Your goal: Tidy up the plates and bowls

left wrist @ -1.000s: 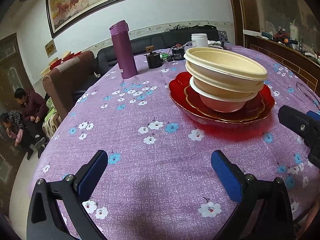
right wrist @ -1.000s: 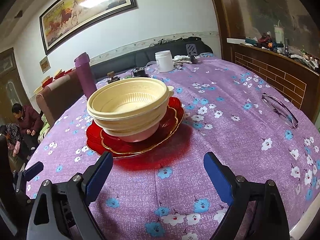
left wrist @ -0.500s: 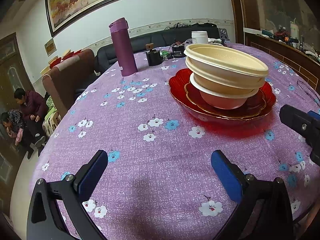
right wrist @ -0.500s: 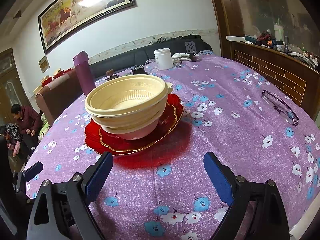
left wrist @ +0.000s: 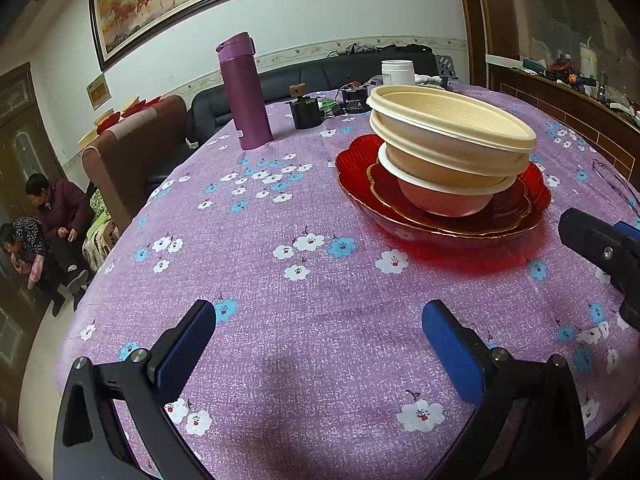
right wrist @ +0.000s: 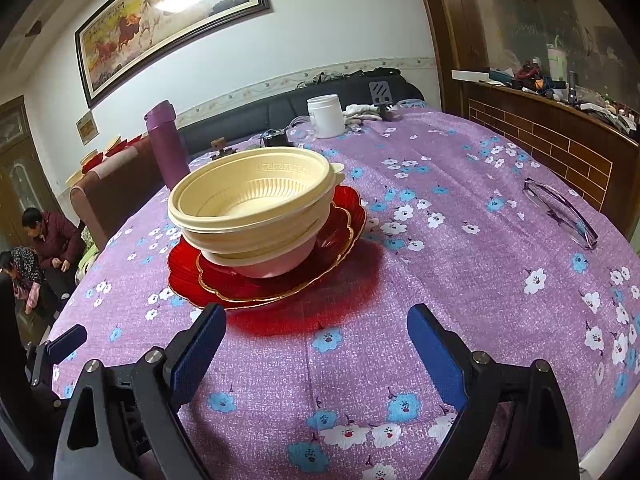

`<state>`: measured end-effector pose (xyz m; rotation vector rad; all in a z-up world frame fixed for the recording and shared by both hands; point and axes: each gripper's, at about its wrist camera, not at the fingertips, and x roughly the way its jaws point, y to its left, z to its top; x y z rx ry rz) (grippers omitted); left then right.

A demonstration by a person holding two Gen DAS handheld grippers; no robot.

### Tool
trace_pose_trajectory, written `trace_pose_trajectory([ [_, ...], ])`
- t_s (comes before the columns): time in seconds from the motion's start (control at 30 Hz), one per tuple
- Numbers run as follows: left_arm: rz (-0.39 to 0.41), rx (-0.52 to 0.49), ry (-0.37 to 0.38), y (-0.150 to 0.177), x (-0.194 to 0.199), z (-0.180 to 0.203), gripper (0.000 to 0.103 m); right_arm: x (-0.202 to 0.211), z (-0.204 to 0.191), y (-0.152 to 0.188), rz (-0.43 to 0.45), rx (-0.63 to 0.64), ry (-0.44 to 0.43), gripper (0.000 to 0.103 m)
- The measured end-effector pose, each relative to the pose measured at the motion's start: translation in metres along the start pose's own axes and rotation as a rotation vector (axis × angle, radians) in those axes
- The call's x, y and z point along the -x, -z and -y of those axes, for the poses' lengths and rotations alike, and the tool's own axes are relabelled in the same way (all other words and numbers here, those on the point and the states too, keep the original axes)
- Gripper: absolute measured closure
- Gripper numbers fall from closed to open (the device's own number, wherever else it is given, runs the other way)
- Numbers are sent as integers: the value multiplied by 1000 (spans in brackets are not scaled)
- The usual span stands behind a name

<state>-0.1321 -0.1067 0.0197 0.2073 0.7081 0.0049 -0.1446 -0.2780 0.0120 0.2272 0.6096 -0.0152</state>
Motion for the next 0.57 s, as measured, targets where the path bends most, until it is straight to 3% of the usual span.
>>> trace_pose_trajectory([
  [0.4,-10,15,8,-1,-1,-2,0,1,0,0,5,1,1,9],
  [0.57,20,-8,14,1,8,3,0,3,2,0,9,-7,1,9],
])
